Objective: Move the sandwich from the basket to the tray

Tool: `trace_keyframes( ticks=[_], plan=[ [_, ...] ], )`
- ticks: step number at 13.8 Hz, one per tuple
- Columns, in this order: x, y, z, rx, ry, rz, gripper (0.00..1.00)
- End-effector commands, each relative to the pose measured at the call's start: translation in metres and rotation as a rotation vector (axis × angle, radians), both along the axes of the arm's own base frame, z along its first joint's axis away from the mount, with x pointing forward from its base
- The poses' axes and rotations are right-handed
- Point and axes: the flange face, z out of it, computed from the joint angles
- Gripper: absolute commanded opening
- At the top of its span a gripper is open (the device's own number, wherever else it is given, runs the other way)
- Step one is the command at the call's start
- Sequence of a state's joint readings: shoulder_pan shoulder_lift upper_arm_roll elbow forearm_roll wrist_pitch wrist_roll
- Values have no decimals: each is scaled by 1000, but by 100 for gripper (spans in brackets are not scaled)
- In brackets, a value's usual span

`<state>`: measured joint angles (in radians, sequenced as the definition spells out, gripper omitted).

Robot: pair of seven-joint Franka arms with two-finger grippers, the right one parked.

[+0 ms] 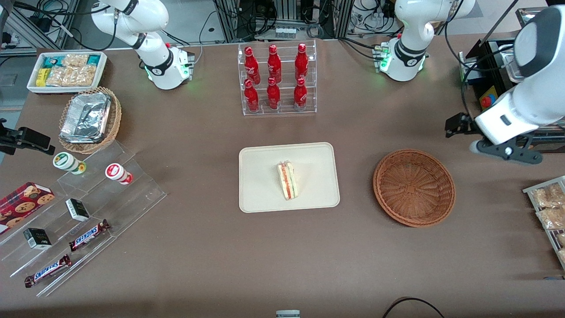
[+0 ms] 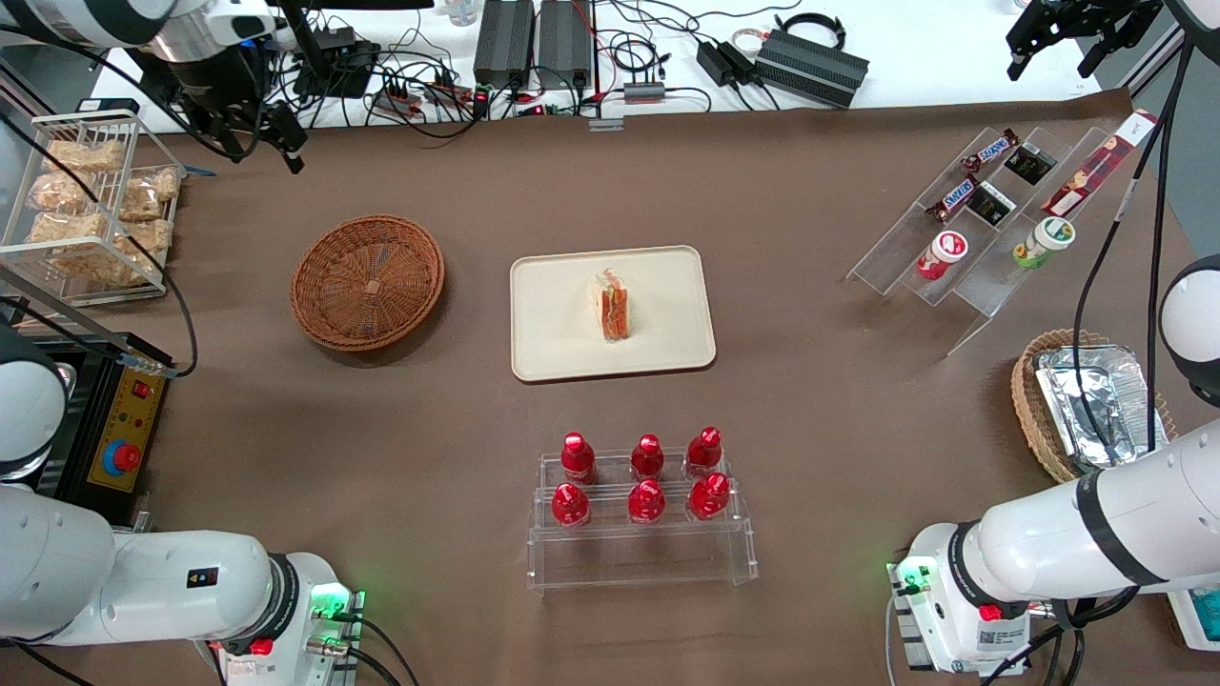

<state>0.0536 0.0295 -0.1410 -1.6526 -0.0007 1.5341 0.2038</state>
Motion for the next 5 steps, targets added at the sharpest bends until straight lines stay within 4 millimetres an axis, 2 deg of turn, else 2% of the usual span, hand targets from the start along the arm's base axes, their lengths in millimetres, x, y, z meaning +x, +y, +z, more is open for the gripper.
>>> trace_keyframes(
  ticks=[1,4,5],
  plan=[
    [-23,18,29,4,2,-26,100],
    [-31,32,63,9,3,-2,100],
    [-32,37,67,11,3,11,100]
  ],
)
